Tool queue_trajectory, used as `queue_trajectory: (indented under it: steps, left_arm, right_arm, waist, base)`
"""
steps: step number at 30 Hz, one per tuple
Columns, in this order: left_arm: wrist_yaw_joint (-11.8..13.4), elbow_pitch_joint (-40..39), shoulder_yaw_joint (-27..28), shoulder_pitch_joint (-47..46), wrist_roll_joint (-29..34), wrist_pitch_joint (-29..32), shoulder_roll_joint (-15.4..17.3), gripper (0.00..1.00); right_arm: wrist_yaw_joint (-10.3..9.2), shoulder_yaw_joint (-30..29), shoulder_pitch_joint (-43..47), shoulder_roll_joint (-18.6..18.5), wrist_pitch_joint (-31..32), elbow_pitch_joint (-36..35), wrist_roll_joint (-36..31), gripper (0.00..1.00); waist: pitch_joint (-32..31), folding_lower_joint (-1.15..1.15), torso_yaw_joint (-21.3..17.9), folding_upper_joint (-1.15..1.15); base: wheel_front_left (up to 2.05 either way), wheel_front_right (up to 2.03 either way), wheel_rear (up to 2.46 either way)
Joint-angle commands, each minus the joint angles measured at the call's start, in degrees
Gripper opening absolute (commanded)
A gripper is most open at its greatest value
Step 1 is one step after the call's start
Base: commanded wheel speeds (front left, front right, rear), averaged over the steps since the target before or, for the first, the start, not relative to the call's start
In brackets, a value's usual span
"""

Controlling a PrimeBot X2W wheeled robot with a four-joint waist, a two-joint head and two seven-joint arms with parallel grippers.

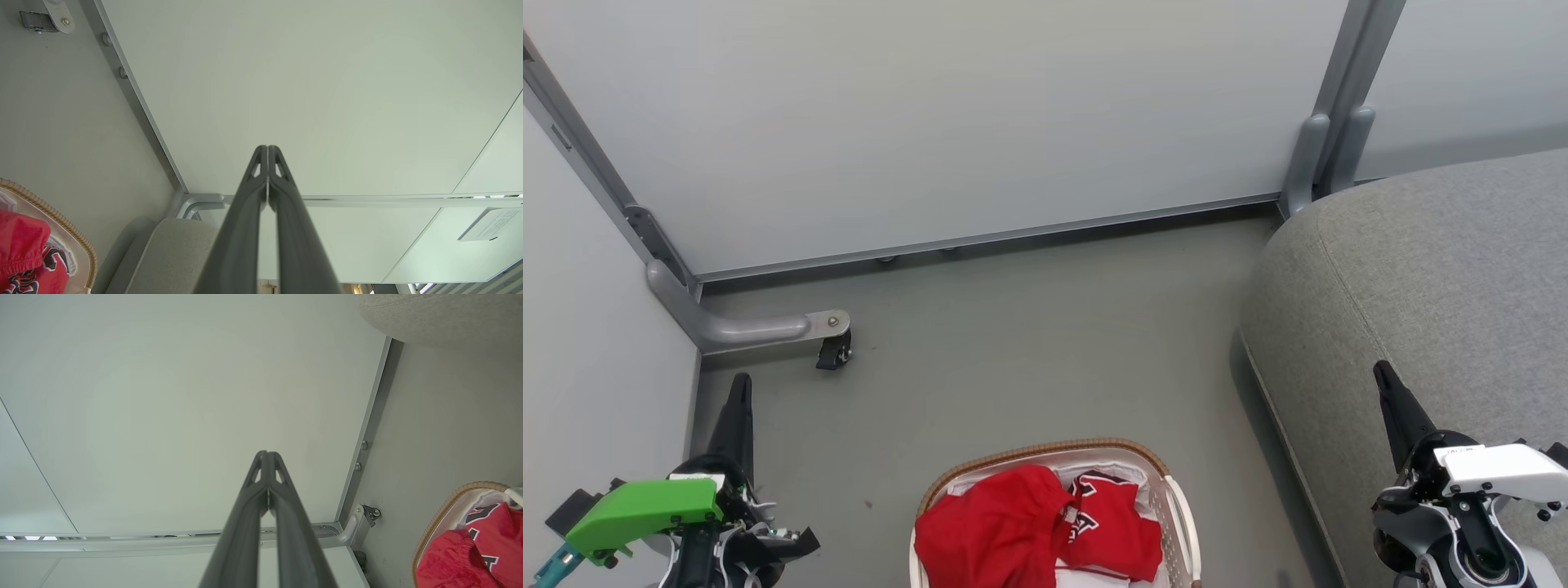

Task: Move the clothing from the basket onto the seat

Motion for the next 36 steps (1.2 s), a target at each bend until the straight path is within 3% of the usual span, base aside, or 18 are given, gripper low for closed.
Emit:
queue_trajectory:
  steps: [1,36]
  left_arm:
    - [-0.21,-0.03,0.01,0.61,0.19,-0.02,0.10,0.00]
    - [-0.21,-0.03,-0.01,0.61,0.17,-0.04,0.10,0.00]
  right_arm:
    - [0.04,-0.14,0.59,-0.17,0.10,-0.01,-0.18,0.00]
    - [0.04,-0.15,0.59,-0.15,0.13,-0.01,-0.20,0.00]
  waist:
    - [0.00,0.00,0.00,0.00]
    - [0.00,0.00,0.00,0.00]
  base:
    - [0.00,0.00,0.00]
    - [0.00,0.00,0.00]
